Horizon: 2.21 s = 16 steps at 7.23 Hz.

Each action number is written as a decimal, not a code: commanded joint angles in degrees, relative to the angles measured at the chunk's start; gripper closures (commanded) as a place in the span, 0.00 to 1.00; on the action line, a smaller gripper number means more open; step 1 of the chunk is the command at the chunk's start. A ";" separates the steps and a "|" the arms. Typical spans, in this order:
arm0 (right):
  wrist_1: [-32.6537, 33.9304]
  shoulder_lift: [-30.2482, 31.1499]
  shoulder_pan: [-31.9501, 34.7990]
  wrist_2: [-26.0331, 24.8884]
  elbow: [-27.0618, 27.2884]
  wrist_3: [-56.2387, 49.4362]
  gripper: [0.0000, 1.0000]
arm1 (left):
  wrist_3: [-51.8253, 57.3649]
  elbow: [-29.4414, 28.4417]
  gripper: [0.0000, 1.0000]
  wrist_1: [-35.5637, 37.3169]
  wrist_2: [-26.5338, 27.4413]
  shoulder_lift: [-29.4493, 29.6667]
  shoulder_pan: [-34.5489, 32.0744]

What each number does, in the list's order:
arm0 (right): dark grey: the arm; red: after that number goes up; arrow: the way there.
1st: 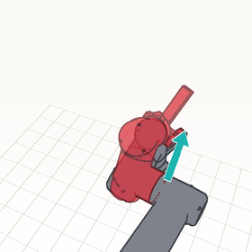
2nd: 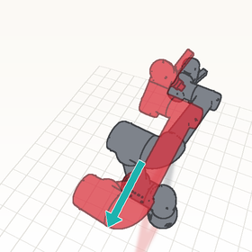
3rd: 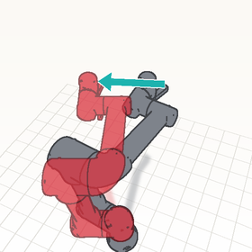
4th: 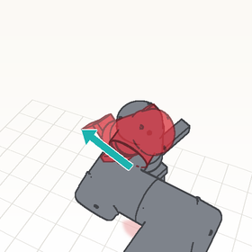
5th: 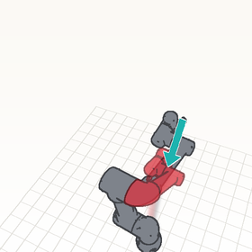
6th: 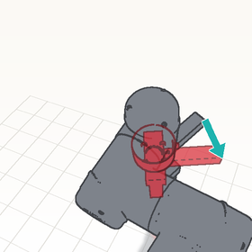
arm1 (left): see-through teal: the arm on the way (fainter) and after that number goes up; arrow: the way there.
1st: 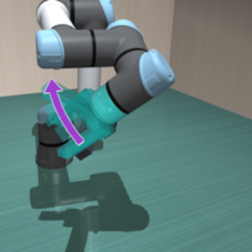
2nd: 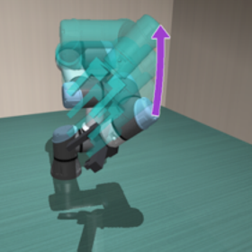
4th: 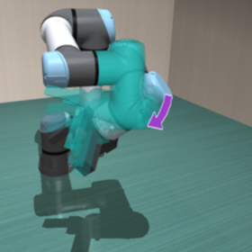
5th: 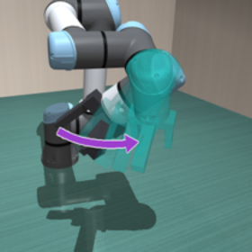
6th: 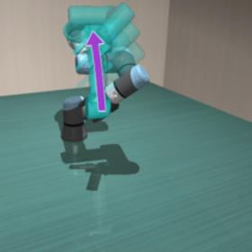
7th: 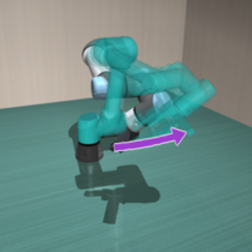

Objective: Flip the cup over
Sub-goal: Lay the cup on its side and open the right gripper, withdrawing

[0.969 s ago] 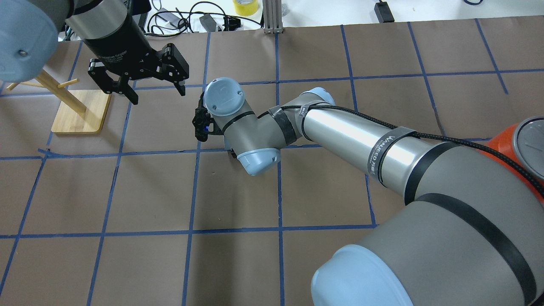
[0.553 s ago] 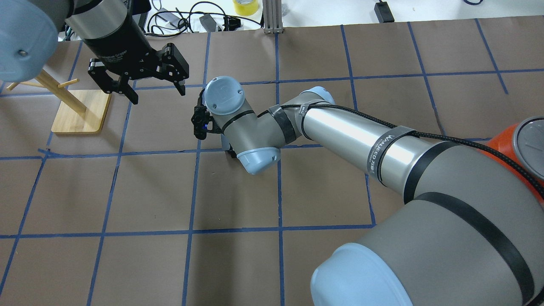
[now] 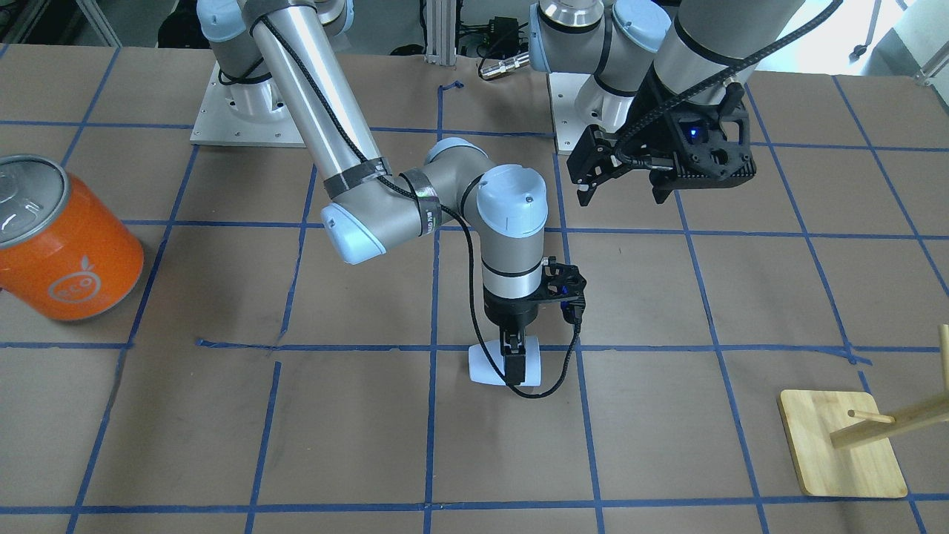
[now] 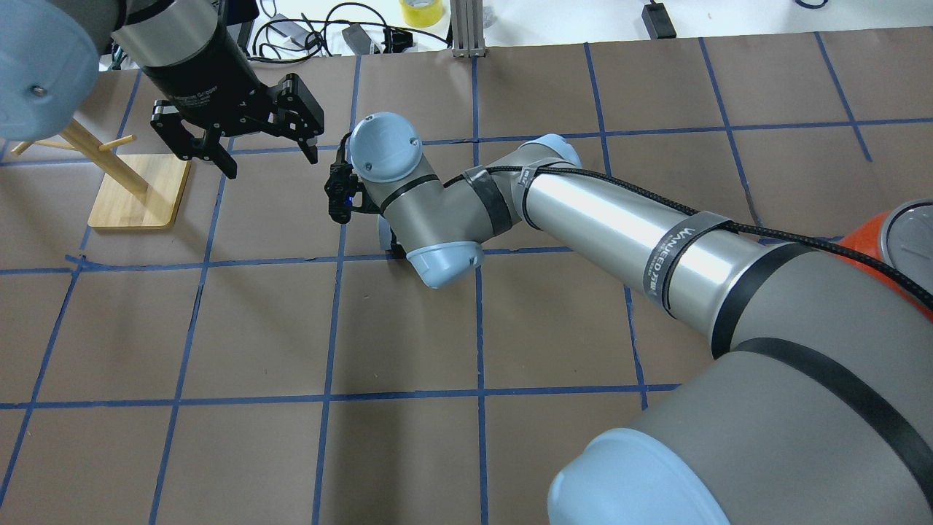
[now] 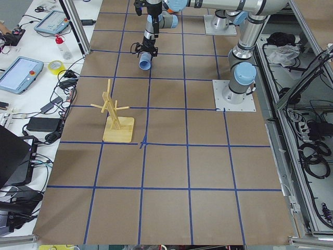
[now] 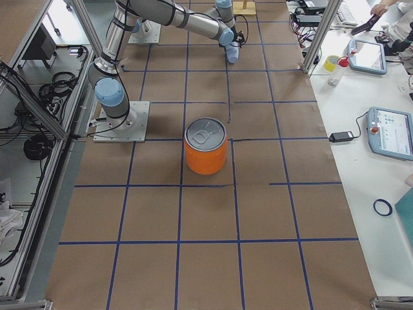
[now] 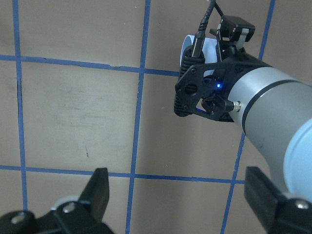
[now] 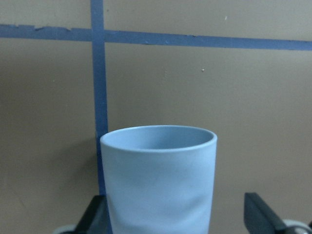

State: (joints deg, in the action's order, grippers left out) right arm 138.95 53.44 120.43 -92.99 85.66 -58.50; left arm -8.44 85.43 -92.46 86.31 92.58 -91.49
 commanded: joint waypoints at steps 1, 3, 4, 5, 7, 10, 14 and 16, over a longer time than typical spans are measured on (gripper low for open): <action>-4.99 4.02 -0.98 0.00 -0.05 9.12 0.00 | 0.00 0.00 0.00 0.00 0.00 -0.03 0.00; -11.56 7.53 -5.70 -0.08 0.29 16.61 0.00 | 0.00 0.09 0.00 0.00 0.00 -0.21 0.00; -17.08 9.99 -10.60 0.00 0.30 27.88 0.00 | 0.09 0.18 0.00 0.00 0.09 -0.12 0.00; -20.09 12.28 -14.74 -0.08 0.38 35.13 0.00 | 0.00 0.09 0.00 0.00 0.00 -0.03 0.00; -29.05 16.15 -26.68 7.41 0.21 50.58 0.00 | 0.09 0.26 0.00 0.00 0.09 -0.29 0.00; -40.20 26.24 -31.92 7.06 0.38 59.72 0.00 | 0.00 0.18 0.00 0.53 0.09 -0.12 0.09; -42.63 28.12 -33.23 1.79 0.82 59.81 0.00 | 0.00 0.18 0.00 0.61 0.09 0.14 0.00; -42.98 28.38 -33.33 2.64 0.91 59.64 0.00 | 0.00 0.26 0.00 0.62 0.00 0.06 0.00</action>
State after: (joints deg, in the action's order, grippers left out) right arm 96.05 81.68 87.22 -90.30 86.51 1.12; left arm -8.43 85.59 -91.81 86.38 92.75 -91.48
